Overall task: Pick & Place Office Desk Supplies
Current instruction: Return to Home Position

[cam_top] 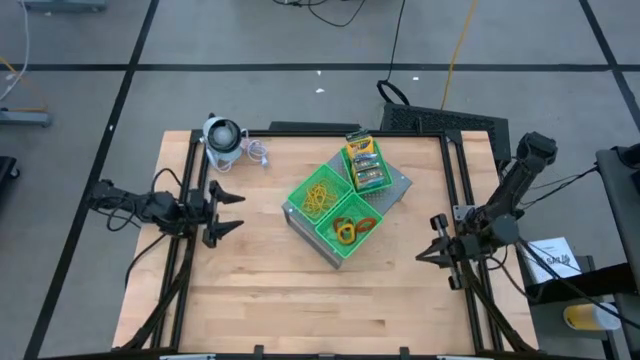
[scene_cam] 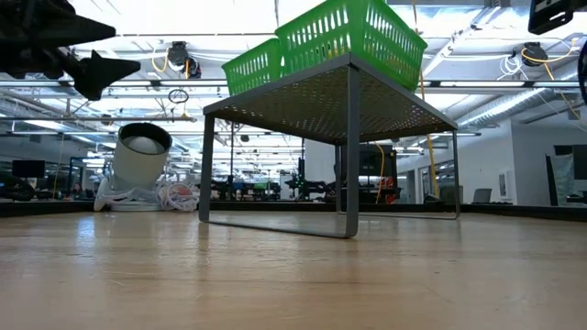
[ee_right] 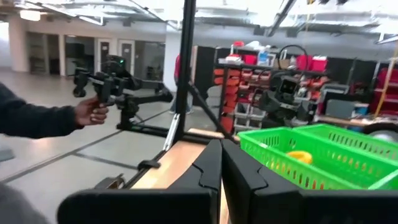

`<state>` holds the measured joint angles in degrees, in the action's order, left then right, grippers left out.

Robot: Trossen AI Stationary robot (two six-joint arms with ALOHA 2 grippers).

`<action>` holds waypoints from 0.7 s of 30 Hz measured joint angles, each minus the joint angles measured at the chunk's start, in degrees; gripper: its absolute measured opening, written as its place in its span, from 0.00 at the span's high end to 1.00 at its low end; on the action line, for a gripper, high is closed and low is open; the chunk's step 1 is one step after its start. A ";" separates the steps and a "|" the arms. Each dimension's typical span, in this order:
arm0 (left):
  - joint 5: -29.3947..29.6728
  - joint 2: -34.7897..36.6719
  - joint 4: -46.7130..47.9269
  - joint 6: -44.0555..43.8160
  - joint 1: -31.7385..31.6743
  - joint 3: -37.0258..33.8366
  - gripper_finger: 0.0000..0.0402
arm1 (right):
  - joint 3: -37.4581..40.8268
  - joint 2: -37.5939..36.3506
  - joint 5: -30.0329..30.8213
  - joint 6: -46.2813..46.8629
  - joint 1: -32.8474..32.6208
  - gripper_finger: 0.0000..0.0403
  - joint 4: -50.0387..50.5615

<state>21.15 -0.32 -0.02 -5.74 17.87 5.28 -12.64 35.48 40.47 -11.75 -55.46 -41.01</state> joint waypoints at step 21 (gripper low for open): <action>-0.62 -0.04 -4.12 -0.36 0.00 -4.41 0.15 | 7.51 -15.28 -6.44 5.47 -0.37 1.00 7.40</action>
<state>20.53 -0.36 -4.14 -6.09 17.87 0.86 -5.13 20.20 34.03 -6.27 -55.83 -33.61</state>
